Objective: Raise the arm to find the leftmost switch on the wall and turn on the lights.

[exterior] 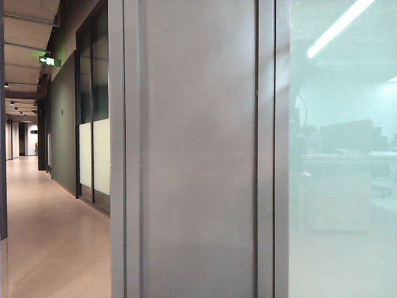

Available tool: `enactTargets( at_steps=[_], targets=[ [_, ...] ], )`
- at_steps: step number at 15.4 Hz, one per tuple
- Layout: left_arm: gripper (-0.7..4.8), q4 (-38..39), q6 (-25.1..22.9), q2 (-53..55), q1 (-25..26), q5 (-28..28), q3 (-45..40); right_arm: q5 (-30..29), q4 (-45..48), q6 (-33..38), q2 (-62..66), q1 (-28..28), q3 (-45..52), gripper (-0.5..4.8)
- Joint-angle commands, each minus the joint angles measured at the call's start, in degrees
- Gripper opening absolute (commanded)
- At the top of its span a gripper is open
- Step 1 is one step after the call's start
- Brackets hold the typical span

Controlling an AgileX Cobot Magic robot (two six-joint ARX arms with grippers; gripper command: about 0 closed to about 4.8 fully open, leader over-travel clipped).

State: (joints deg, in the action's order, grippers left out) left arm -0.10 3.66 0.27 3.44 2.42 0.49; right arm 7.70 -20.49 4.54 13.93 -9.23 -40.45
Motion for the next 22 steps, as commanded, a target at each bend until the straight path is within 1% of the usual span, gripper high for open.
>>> enactTargets(
  at_steps=[1, 10, 12, 14, 15, 16, 18, 20, 22],
  targets=[
    [-0.05, -0.4, -0.2, 0.0, -0.1, 0.2, 0.0, 0.1, 0.5, -0.1, 0.1, 0.0, -0.3, -0.01],
    [-0.05, -0.4, -0.2, 0.0, -0.1, 0.2, 0.0, 0.1, 0.9, -0.1, 0.0, 0.0, -0.3, -0.01],
    [-0.05, -0.4, -0.2, 0.0, -0.1, 0.2, 0.0, 0.2, -1.7, -0.2, 0.0, 0.0, -0.3, -0.01],
    [-0.05, -0.4, -0.2, 0.0, -0.1, 0.2, 0.0, 0.3, -5.7, -3.5, 0.0, 0.0, -0.2, -0.01],
    [-0.05, -0.4, -0.2, 0.0, -0.1, 0.2, 0.0, 0.3, -9.0, -5.9, -0.5, 0.7, -0.2, -0.01],
    [-0.05, -0.4, -0.2, 0.0, -0.1, 0.2, 0.0, 0.3, -12.3, -6.5, -1.4, 2.1, -0.2, -0.01],
    [-0.05, -0.4, -0.2, 0.0, -0.1, 0.2, 0.0, 0.3, -15.8, -6.4, -3.5, 5.8, 0.0, -0.01],
    [-0.05, -0.4, -0.2, 0.0, -0.1, 0.2, 0.0, 0.0, -15.6, -6.3, -6.4, 9.7, 0.8, -0.01],
    [-0.05, -0.4, -0.2, 0.0, -0.1, 0.2, 0.0, -2.4, -13.6, -6.1, -9.4, 12.2, 2.5, -0.01]
  ],
)
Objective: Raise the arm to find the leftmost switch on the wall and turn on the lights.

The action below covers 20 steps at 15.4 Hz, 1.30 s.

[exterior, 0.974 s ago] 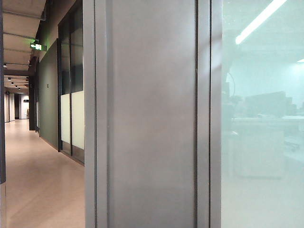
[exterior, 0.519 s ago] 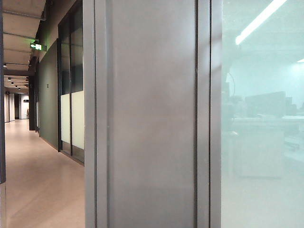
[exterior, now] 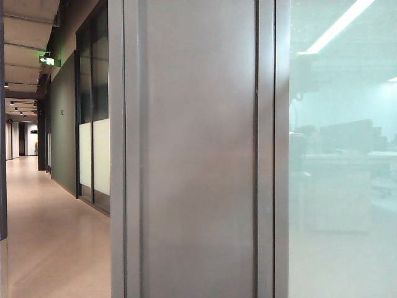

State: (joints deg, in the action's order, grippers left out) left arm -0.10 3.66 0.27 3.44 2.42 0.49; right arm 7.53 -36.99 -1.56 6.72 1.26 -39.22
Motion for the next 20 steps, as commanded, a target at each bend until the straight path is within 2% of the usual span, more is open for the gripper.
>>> enactTargets(
  at_steps=[1, 6, 11, 15, 20],
  targets=[
    [-0.05, -0.4, -0.2, 0.0, -0.1, 0.2, 0.0, -2.4, 4.6, 0.1, -3.1, 2.1, 2.8, -0.01],
    [-0.05, -0.4, -0.2, 0.0, -0.1, 0.2, 0.0, -2.6, 19.8, 2.3, -4.0, 2.0, 17.7, -0.01],
    [-0.05, -0.4, -0.2, 0.0, -0.1, 0.2, 0.0, -3.4, 36.7, 4.7, -4.2, -0.6, 32.2, -0.01],
    [-0.05, -0.4, -0.2, 0.0, -0.1, 0.2, 0.0, -3.5, 38.3, 7.8, -6.6, -1.0, 37.3, -0.01],
    [-0.05, -0.4, -0.2, 0.0, -0.1, 0.2, 0.0, -5.1, 39.3, 8.8, -6.6, -1.0, 38.5, -0.01]
  ],
)
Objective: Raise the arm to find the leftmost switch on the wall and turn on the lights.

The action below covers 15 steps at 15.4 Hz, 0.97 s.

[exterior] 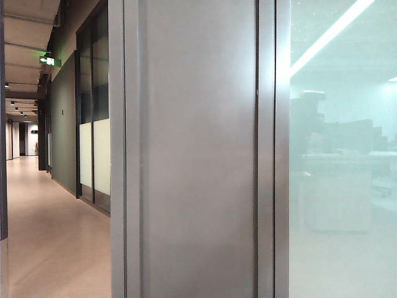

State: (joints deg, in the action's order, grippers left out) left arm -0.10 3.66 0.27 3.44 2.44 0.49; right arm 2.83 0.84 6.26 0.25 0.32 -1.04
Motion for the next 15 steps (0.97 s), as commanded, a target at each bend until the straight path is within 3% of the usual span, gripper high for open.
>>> enactTargets(
  at_steps=[1, 15],
  targets=[
    [-0.05, -0.4, -0.2, 0.0, -0.1, 0.2, 0.0, -0.5, 1.6, 1.6, -0.1, -0.1, 0.7, -0.01],
    [-0.05, -0.4, -0.2, 0.0, -0.1, 0.2, 0.0, -1.5, 0.9, 1.7, -0.1, -0.1, 0.6, -0.01]
  ],
)
